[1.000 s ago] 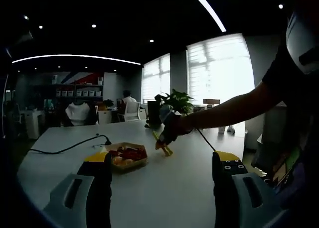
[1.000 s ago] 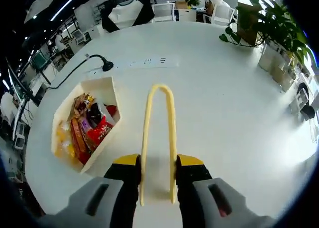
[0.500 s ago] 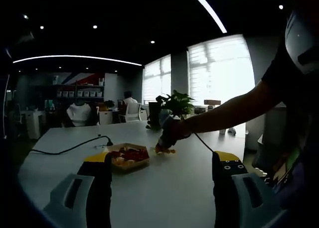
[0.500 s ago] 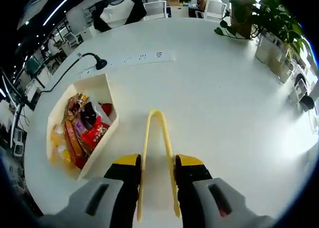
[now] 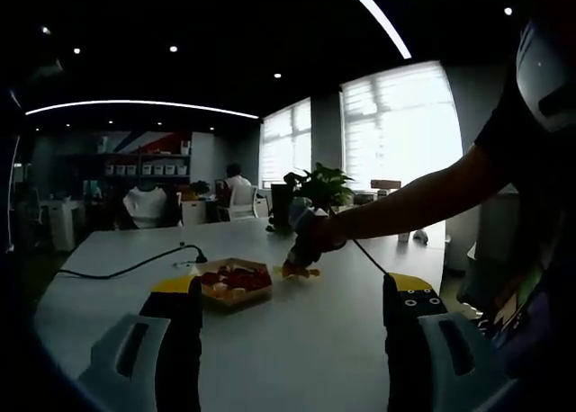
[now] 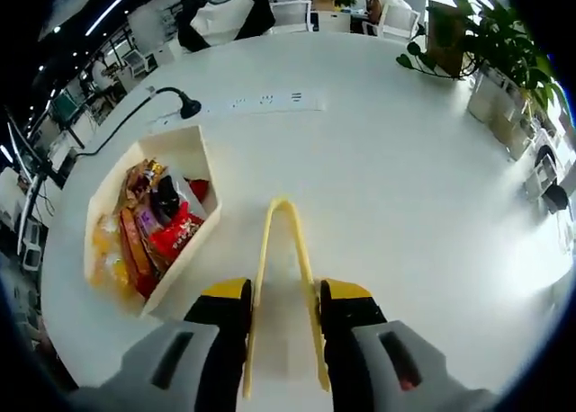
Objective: Place the target food into the container with the food tongs after gripping and lifting it, then release it inside without dropping or visibly crushing the food.
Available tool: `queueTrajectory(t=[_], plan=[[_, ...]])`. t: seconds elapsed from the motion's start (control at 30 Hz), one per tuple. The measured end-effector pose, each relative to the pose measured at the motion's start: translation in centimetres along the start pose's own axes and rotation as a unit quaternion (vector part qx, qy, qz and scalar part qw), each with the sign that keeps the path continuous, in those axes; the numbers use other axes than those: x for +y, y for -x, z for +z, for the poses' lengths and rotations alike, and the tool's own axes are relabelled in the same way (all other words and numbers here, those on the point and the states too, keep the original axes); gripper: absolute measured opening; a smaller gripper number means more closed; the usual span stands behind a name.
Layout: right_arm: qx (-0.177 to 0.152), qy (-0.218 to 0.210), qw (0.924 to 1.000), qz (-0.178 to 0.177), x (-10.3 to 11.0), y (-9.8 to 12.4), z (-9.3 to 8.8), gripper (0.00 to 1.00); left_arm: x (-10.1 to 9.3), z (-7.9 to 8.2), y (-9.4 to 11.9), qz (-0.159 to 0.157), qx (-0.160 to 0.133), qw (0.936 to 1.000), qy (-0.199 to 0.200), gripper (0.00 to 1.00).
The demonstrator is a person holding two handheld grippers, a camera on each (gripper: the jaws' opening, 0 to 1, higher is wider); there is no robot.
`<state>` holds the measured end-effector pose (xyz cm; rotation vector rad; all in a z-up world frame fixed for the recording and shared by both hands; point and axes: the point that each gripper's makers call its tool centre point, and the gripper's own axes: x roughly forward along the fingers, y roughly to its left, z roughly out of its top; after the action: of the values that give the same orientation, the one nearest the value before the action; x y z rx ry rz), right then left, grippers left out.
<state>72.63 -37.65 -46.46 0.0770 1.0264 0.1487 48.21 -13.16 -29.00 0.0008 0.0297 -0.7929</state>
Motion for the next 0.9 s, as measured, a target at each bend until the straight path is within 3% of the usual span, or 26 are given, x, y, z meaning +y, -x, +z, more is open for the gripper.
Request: queueTrajectory(t=[0.37, 0.53, 0.63, 0.73, 0.87, 0.9], plan=[[-0.03, 0.003, 0.9995, 0.012, 0.1, 1.3, 1.3, 0.31, -0.4, 0.8, -0.2, -0.001, -0.014, 0.9999, 0.003, 0.88], [-0.085, -0.016, 0.9949, 0.051, 1.1, 3.0, 2.2, 0.29, -0.1, 1.3, -0.9, 0.01, -0.02, 0.9997, 0.003, 0.88], [-0.125, -0.007, 0.9891, 0.077, 2.3, 4.5, 2.9, 0.31, 0.5, 1.3, -1.6, 0.026, -0.005, 0.9991, -0.032, 0.88], [-0.151, 0.025, 0.9846, 0.084, 2.9, 6.1, 2.6, 0.34, 0.4, 1.7, -2.2, 0.016, -0.015, 0.9996, -0.016, 0.88], [-0.188, 0.055, 0.9755, 0.1, 3.6, 7.6, 2.4, 0.39, 1.1, 1.8, -2.7, 0.033, -0.016, 0.999, -0.024, 0.89], [-0.194, 0.041, 0.9747, 0.102, 4.0, 8.2, 1.7, 0.41, 1.2, 1.9, -2.7, 0.037, -0.022, 0.9989, -0.018, 0.91]])
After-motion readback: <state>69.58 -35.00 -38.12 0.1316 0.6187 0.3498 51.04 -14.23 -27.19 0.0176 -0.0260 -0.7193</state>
